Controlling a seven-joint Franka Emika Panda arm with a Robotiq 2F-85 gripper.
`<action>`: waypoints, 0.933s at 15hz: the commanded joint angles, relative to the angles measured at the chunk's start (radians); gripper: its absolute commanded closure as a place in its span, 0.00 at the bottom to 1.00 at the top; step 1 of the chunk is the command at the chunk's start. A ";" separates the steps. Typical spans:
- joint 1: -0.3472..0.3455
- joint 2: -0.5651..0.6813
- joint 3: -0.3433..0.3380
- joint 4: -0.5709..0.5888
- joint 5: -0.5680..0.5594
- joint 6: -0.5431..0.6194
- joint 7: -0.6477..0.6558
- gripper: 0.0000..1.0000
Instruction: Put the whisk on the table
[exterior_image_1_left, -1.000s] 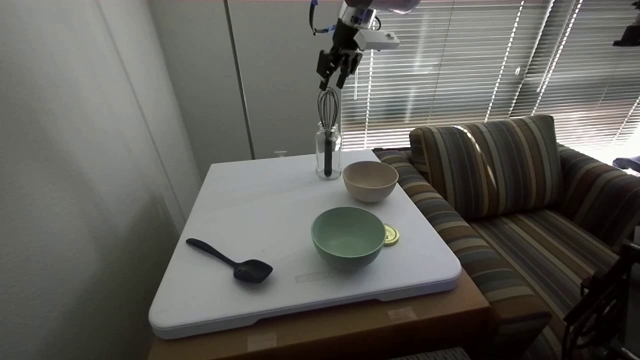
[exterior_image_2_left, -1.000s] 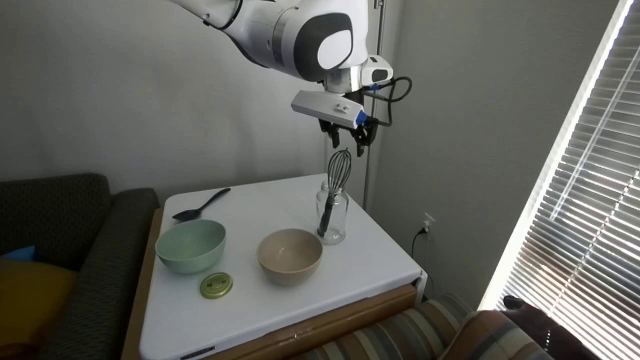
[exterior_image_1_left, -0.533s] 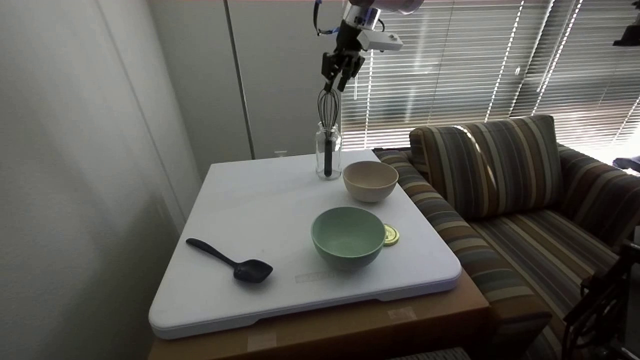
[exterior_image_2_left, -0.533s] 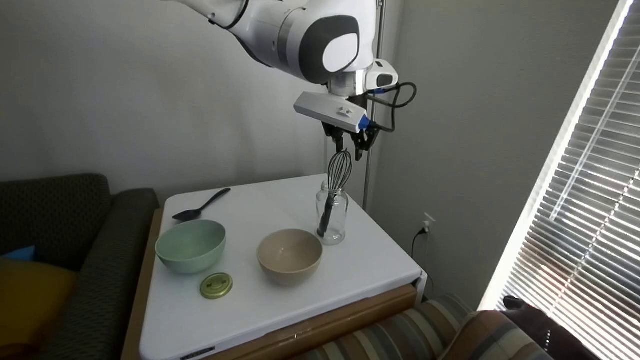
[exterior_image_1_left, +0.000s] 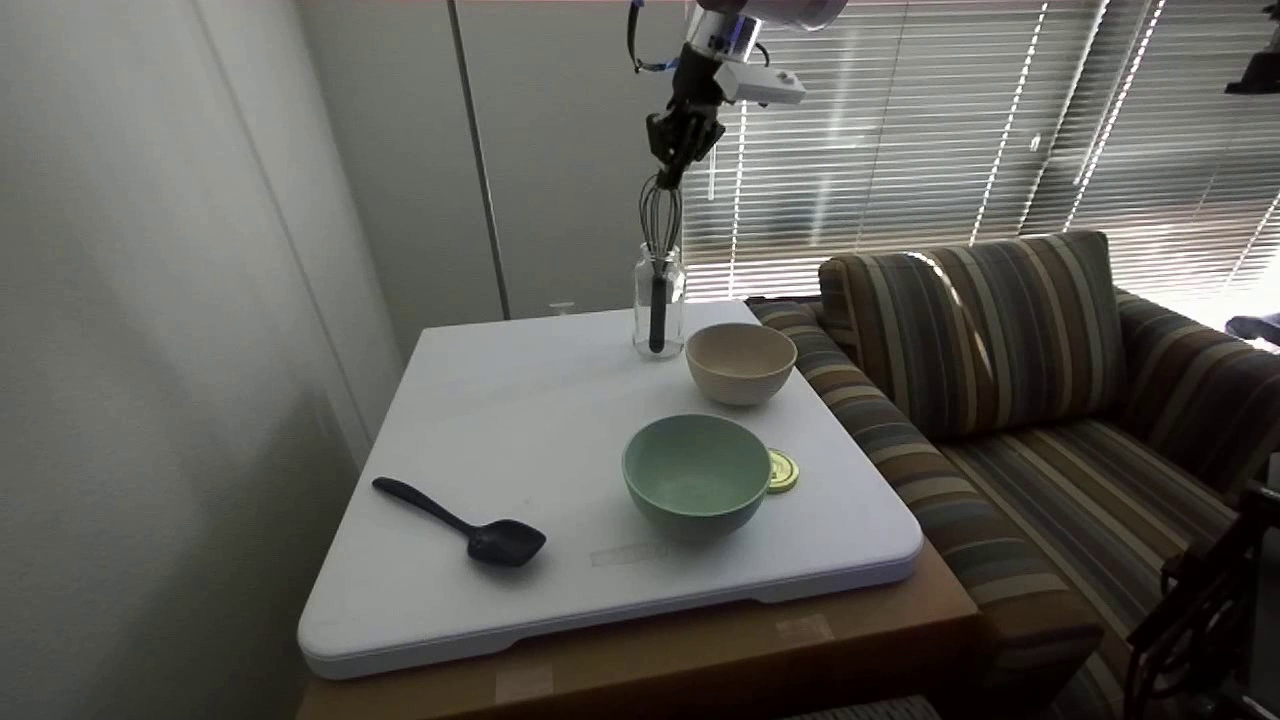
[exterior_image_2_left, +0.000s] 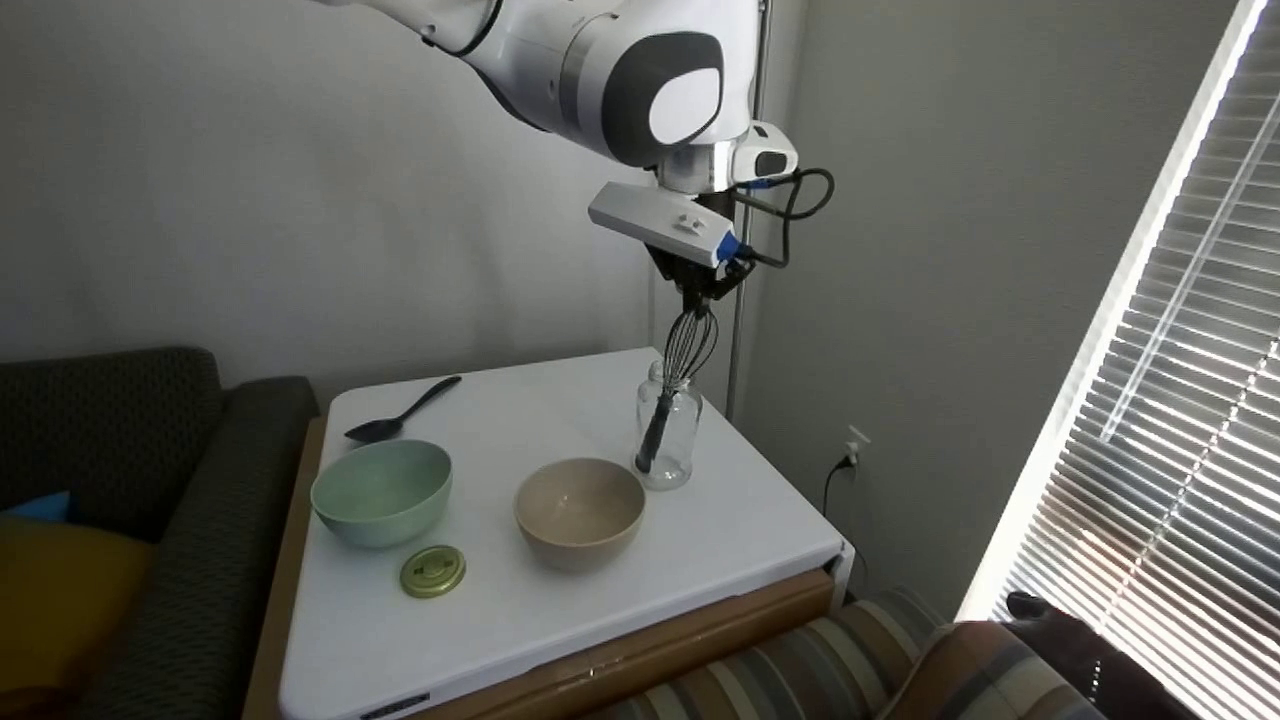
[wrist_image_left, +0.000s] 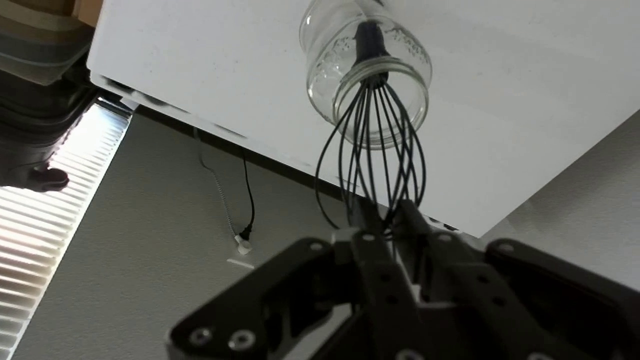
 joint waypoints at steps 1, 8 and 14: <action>-0.023 0.025 0.029 0.027 0.033 -0.053 -0.036 1.00; -0.015 -0.001 0.056 0.009 0.066 -0.084 -0.072 0.99; 0.008 -0.037 0.042 -0.004 0.036 -0.056 -0.099 0.99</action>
